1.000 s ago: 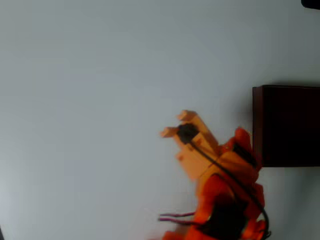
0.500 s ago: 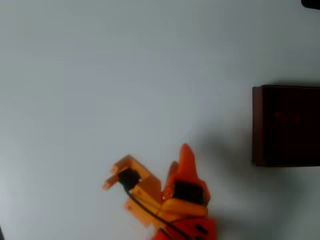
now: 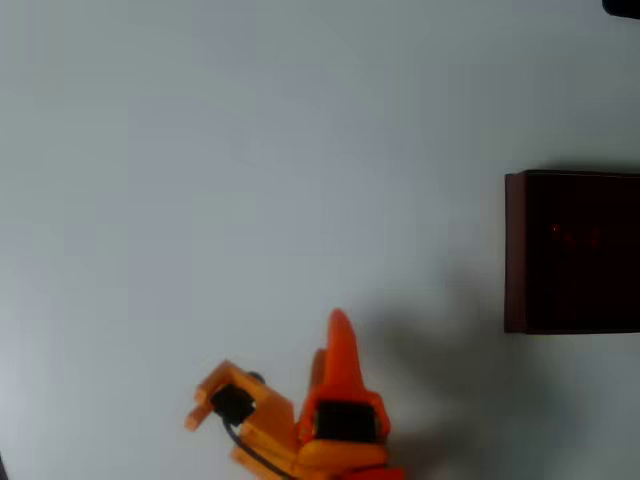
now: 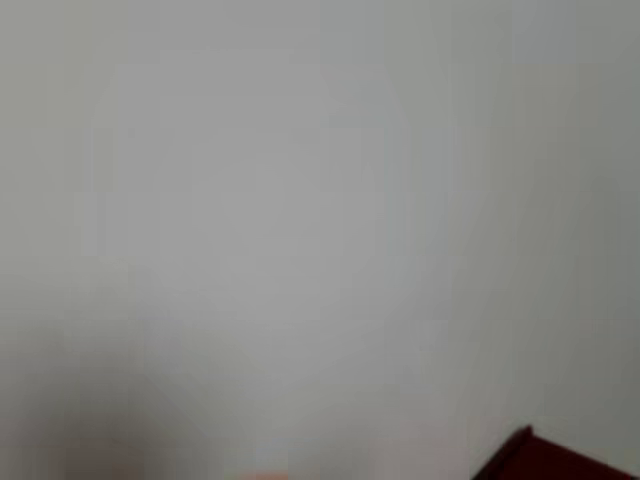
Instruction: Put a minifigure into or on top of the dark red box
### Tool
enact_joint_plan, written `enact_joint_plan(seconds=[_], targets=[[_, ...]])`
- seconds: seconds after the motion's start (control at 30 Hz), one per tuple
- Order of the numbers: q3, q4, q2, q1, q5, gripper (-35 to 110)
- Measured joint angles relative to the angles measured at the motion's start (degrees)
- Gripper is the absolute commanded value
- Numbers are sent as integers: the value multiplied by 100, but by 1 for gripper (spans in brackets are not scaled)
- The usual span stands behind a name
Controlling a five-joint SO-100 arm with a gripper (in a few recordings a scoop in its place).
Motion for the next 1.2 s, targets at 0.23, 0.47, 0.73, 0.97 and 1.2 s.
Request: enact_joint_plan(seconds=[0.23,0.47,0.73,0.97,1.2], targets=[[580,-70,-53,53,299,16],[809,-185,-35,185,439,0],[1099,-378,-70,422,-26,0],[1389,-519,-35,35,-896,0],[1389,-492,-35,-123,-1160,0]])
